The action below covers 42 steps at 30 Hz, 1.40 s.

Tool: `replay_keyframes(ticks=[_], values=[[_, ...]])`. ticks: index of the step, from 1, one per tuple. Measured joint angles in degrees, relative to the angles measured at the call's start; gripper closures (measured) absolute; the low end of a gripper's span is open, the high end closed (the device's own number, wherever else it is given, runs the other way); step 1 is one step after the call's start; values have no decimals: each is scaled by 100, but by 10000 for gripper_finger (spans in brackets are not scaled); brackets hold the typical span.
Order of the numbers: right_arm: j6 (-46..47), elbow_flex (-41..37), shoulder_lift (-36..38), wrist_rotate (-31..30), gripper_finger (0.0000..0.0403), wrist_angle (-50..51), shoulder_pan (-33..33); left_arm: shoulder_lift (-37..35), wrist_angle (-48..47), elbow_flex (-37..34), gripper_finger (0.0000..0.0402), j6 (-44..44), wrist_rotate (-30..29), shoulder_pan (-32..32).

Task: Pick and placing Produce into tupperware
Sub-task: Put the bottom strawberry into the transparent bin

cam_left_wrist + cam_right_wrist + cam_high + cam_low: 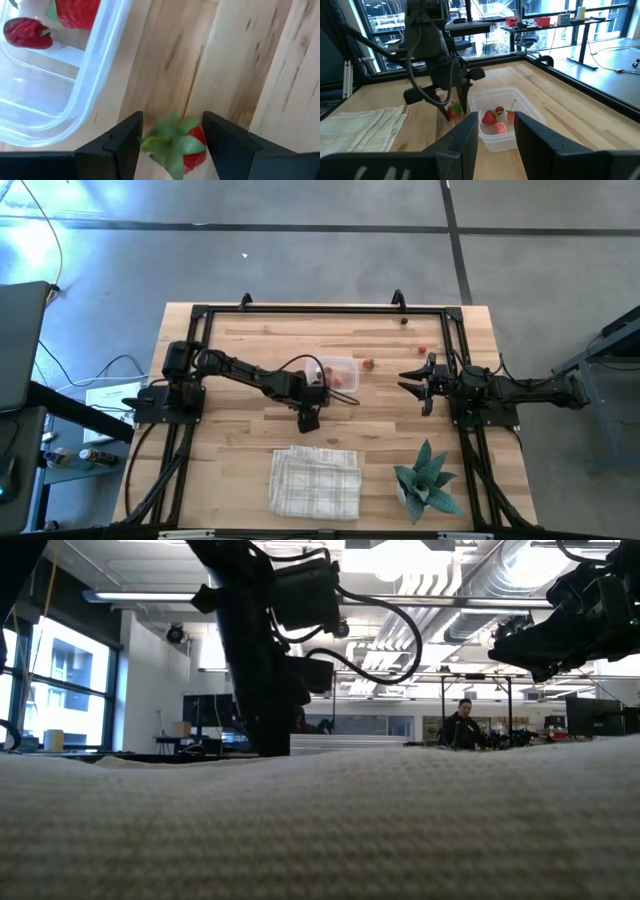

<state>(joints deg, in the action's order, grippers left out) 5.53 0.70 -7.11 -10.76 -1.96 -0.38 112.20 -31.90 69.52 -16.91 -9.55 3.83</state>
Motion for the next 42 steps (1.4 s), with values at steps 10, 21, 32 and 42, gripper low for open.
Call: replay_keyframes(ticks=[10,21,32,42], values=[[0,1,0,-2,286,2,0,26,-150,24,204,-59,449,2],[-1,1,0,0,286,2,0,26,-167,24,204,-409,670,42],[1,1,0,-2,286,2,0,26,-142,17,261,-603,655,42],[-1,1,0,-2,286,2,0,8,-133,17,229,-846,753,33]])
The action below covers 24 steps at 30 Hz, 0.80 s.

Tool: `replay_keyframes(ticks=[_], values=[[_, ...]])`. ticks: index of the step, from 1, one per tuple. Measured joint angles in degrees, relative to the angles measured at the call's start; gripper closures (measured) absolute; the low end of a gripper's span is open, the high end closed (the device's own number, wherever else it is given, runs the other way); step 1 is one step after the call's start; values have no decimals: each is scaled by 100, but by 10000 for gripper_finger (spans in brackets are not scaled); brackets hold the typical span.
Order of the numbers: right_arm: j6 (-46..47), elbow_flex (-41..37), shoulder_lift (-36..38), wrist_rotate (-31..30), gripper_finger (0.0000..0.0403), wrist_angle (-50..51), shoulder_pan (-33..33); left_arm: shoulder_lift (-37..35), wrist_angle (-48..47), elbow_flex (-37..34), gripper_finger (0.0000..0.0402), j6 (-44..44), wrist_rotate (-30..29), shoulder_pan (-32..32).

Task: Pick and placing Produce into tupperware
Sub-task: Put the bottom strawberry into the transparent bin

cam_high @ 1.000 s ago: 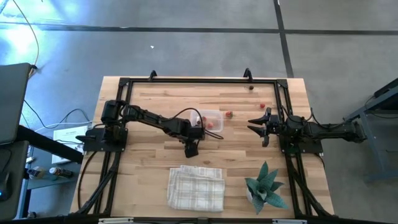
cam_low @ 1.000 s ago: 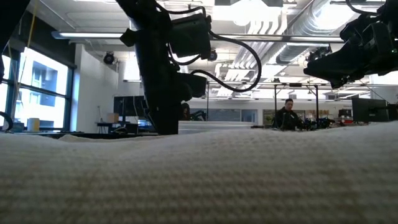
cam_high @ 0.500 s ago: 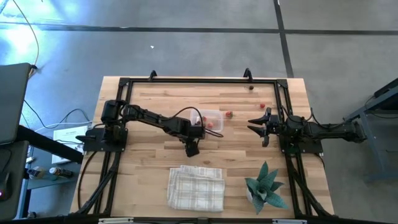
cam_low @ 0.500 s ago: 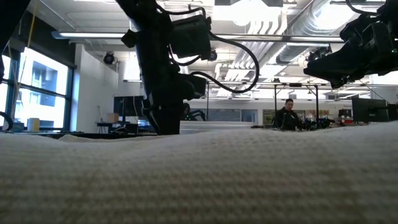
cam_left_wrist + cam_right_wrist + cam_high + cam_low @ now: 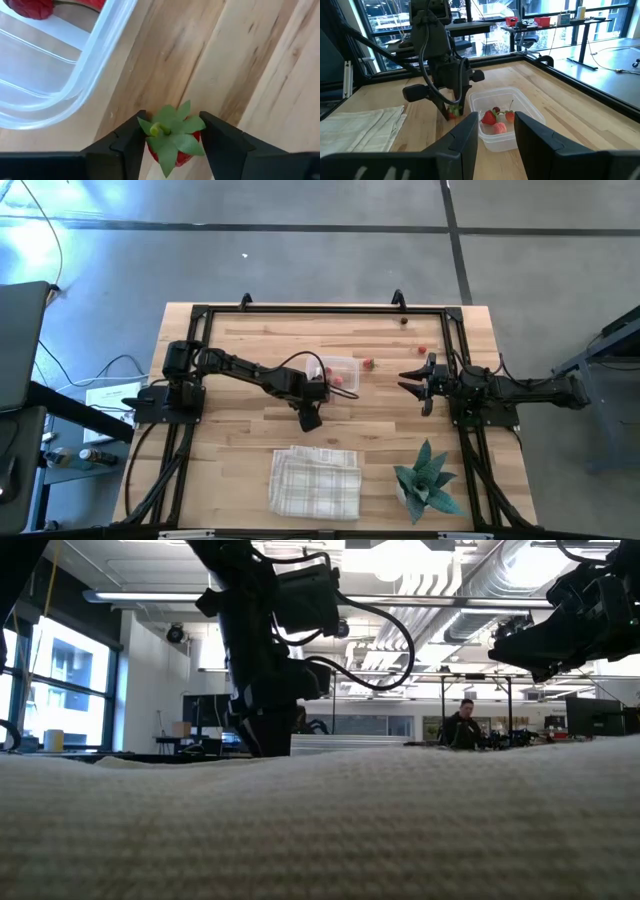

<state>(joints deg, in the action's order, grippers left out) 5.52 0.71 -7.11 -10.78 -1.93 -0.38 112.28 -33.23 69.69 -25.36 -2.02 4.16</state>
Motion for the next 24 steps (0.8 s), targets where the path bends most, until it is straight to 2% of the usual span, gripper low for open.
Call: replay_keyframes(ticks=[4,8,13,20,24], values=[[2,0,0,0,286,-1,0,-82,-146,-11,229,-64,242,-2],[2,-1,0,1,286,0,0,-209,-319,-24,252,-113,581,-27],[1,0,0,1,286,0,0,-286,-333,-22,276,-121,513,-17],[1,-1,0,0,286,-2,0,-339,-370,-15,242,-210,459,-17],[1,-2,-4,0,286,-2,0,-508,-500,-2,252,-210,455,-15]])
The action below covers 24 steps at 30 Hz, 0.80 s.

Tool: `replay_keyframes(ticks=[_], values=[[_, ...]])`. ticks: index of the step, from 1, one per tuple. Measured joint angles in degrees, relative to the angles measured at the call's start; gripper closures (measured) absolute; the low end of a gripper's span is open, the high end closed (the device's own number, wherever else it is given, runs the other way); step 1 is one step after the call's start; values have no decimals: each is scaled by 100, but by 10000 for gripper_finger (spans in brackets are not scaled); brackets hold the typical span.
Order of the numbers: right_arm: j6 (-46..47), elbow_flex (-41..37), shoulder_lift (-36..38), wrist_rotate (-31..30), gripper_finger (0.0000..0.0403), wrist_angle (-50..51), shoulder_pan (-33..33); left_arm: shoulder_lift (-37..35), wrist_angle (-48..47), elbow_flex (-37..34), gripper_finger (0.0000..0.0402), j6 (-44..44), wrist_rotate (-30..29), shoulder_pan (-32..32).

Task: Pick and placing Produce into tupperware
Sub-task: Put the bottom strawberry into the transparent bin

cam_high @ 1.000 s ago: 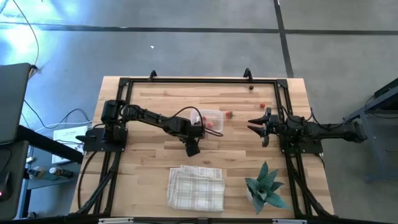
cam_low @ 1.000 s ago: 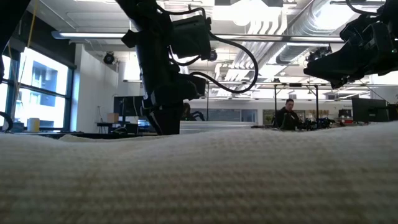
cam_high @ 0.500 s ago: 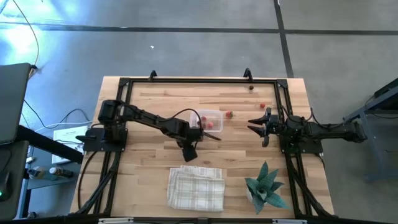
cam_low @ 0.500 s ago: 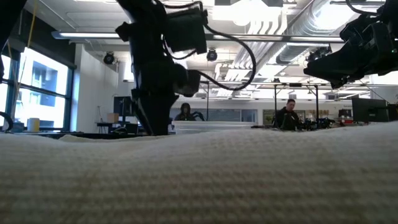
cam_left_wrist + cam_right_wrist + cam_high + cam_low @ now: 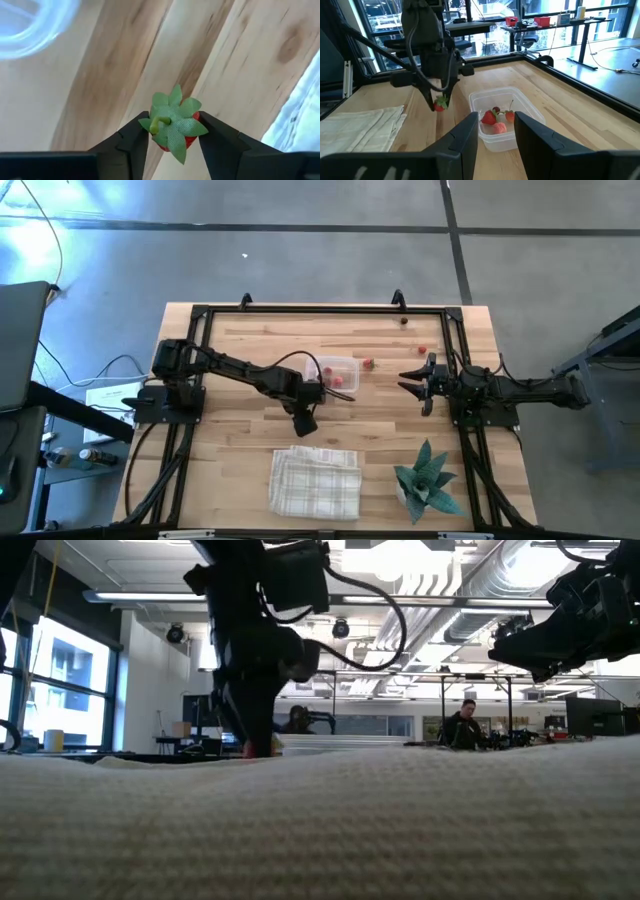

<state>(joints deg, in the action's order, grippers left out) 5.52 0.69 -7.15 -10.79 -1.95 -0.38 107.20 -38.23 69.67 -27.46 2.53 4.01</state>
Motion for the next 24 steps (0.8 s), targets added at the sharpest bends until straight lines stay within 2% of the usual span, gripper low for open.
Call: replay_keyframes(ticks=[6,10,15,19,24], values=[[-1,1,-7,1,286,2,0,-213,-320,461,279,194,-33,7],[2,0,-3,2,286,2,0,-210,-773,1347,262,592,-347,11],[2,0,-3,2,286,2,0,-212,-877,2416,242,1250,-878,123],[2,1,-3,2,286,2,0,-219,-1038,3007,253,1506,-829,556],[0,2,-3,2,286,2,0,-215,-1064,3134,270,1680,-534,1179]])
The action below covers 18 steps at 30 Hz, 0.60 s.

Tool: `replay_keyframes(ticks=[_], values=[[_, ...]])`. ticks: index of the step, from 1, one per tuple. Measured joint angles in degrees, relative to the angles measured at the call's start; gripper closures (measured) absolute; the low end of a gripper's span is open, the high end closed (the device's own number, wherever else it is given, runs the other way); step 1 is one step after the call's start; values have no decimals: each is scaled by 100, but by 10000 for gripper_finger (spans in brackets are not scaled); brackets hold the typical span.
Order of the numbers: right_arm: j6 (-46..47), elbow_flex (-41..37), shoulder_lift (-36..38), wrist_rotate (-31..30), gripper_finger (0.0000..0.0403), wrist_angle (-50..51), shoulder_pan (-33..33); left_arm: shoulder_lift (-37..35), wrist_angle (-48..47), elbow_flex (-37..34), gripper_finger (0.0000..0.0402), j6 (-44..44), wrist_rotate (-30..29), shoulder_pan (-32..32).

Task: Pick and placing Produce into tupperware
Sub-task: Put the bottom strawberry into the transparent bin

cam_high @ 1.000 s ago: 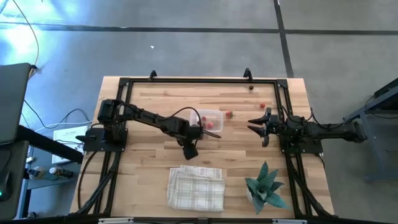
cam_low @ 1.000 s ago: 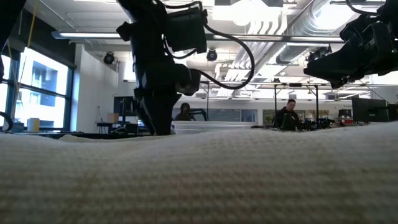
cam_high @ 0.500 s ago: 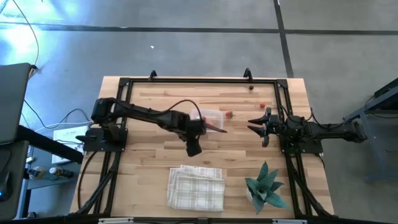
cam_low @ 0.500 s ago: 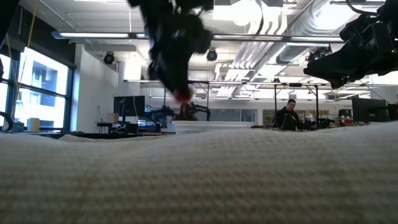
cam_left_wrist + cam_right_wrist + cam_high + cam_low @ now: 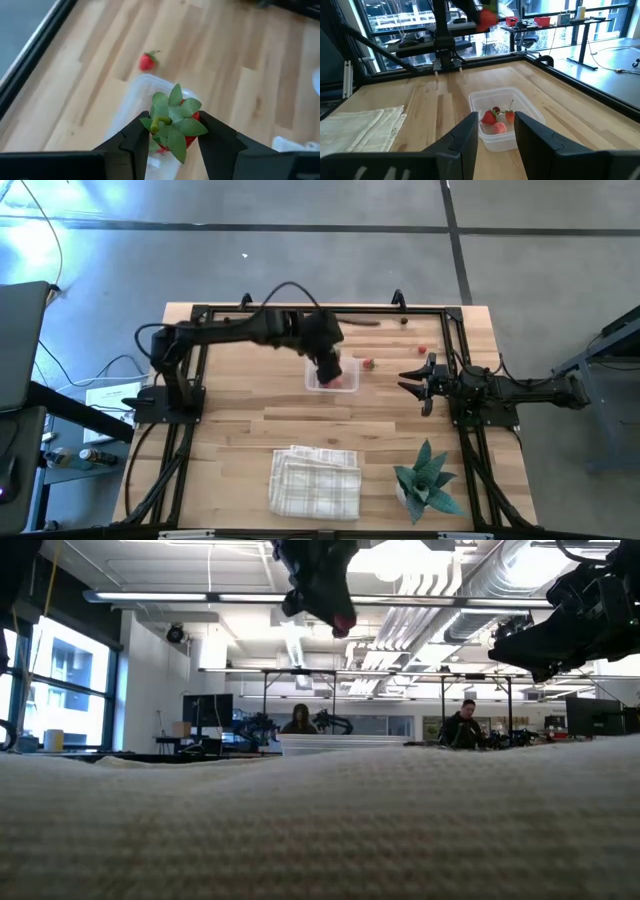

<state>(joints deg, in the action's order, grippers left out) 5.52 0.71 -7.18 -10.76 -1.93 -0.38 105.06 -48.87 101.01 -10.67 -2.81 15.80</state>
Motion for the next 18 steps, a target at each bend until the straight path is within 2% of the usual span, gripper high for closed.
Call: replay_keyframes(ticks=[7,18], values=[[0,-2,11,-2,286,0,0,544,-185,-37,251,469,175,332],[1,-1,2,-1,286,0,0,1696,-9,-26,261,1137,318,374]])
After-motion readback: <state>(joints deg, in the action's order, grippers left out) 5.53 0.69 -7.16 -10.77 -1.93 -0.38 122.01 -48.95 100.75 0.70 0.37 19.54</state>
